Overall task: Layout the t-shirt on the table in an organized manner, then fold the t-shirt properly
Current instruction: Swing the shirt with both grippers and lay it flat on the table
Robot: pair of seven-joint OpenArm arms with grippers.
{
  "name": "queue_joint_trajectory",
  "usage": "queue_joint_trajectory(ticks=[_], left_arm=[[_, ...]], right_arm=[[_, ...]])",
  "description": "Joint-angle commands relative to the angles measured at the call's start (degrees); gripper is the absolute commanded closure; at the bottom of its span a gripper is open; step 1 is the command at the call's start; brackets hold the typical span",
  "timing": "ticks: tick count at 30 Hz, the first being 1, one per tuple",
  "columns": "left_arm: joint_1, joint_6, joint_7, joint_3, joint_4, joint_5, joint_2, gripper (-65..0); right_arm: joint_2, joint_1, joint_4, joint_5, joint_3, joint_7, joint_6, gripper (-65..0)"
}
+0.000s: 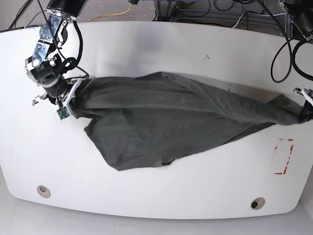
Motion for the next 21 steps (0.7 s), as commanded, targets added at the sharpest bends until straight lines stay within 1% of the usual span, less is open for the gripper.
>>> queue_joint_trajectory(ticks=[1,6,9,21], left_arm=[[3.18,-0.06,-1.19,-1.63,0.70,-0.70,-1.36,0.0],[10.04,-0.06,-1.19,-3.48,0.62,-0.70,-1.28,0.0],[12.77,-0.06,-1.19,-3.74,0.53,-0.70,-1.28,0.0],[19.80,-0.06,-1.19,-3.74,0.53,-0.53,-1.45,0.0]], right_arm=[[0.04,-0.86,1.21,0.28,0.32,1.72,-0.34,0.0],[-0.40,-3.23,1.21,0.11,0.32,2.08,-0.34,0.0],[-0.48,-4.46,1.21,0.19,0.32,2.08,-0.34,0.0],[-0.48,-8.33,1.21,-0.07,0.41,2.16,-0.34,0.0]])
